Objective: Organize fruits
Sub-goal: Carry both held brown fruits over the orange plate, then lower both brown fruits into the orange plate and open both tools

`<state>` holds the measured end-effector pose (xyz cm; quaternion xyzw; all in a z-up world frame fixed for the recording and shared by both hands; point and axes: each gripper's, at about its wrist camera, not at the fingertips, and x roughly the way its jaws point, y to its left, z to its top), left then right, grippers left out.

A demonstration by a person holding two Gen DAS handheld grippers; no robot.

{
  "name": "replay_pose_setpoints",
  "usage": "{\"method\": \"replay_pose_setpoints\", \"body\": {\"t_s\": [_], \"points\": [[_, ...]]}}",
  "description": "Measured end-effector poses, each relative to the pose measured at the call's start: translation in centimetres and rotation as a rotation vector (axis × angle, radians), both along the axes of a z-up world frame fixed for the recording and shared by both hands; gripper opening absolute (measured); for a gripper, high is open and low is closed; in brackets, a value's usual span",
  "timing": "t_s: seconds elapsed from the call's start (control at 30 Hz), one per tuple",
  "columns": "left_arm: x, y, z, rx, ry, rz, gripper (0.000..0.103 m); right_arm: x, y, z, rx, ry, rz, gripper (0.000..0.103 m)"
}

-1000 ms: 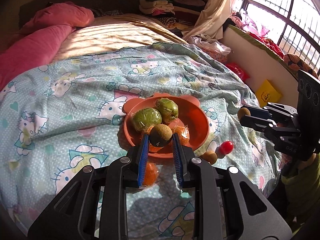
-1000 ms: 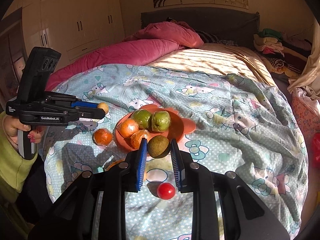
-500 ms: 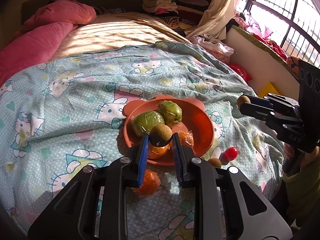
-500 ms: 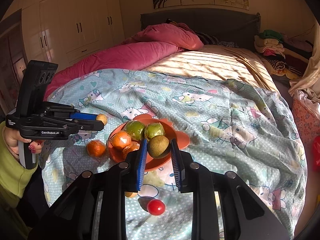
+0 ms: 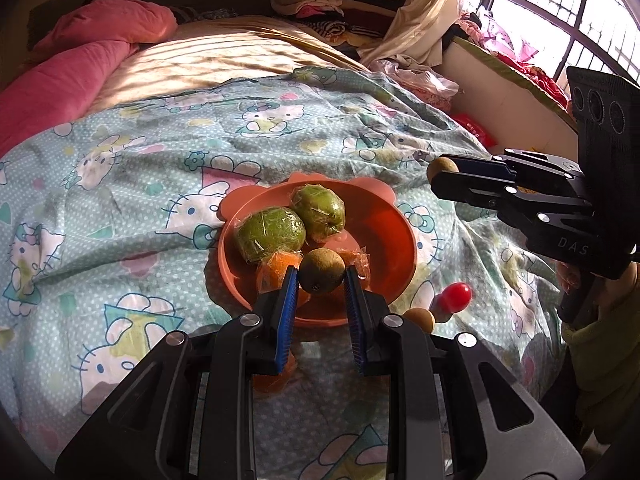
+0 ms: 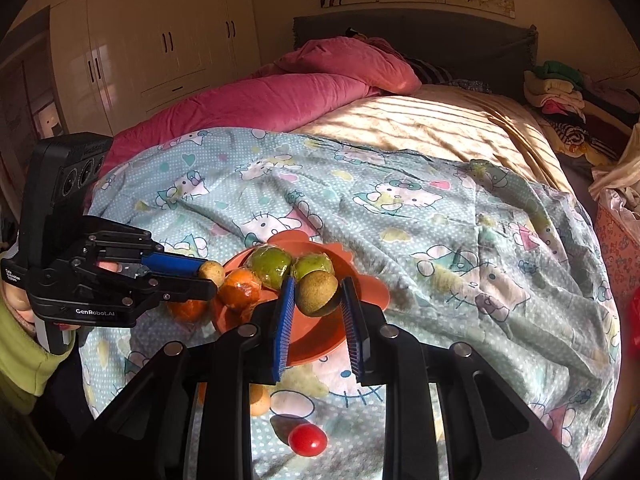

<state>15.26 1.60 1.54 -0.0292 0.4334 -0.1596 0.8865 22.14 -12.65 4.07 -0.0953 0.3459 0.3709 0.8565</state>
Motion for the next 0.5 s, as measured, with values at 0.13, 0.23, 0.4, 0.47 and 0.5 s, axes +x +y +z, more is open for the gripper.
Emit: {"method": "replay_pose_setpoints", "body": {"t_s": [0.13, 0.23, 0.4, 0.47, 0.5], "points": [[0.0, -0.7, -0.4, 0.014, 0.005, -0.020, 0.016, 0.7, 0.8, -0.7, -0.022, 0.018, 0.020, 0.023], [0.0, -1.3, -0.9, 0.027, 0.014, -0.030, 0.016, 1.1, 1.4, -1.3, -0.037, 0.029, 0.033, 0.023], [0.0, -2.0, -1.5, 0.052, 0.023, -0.040, 0.016, 1.7, 2.0, -2.3, -0.069, 0.048, 0.050, 0.023], [0.1, -2.1, -1.6, 0.067, 0.023, -0.034, 0.016, 1.8, 2.2, -2.8, -0.088, 0.056, 0.054, 0.023], [0.1, -2.1, -1.7, 0.071, 0.023, -0.033, 0.016, 1.9, 2.3, -3.0, -0.094, 0.061, 0.056, 0.023]]}}
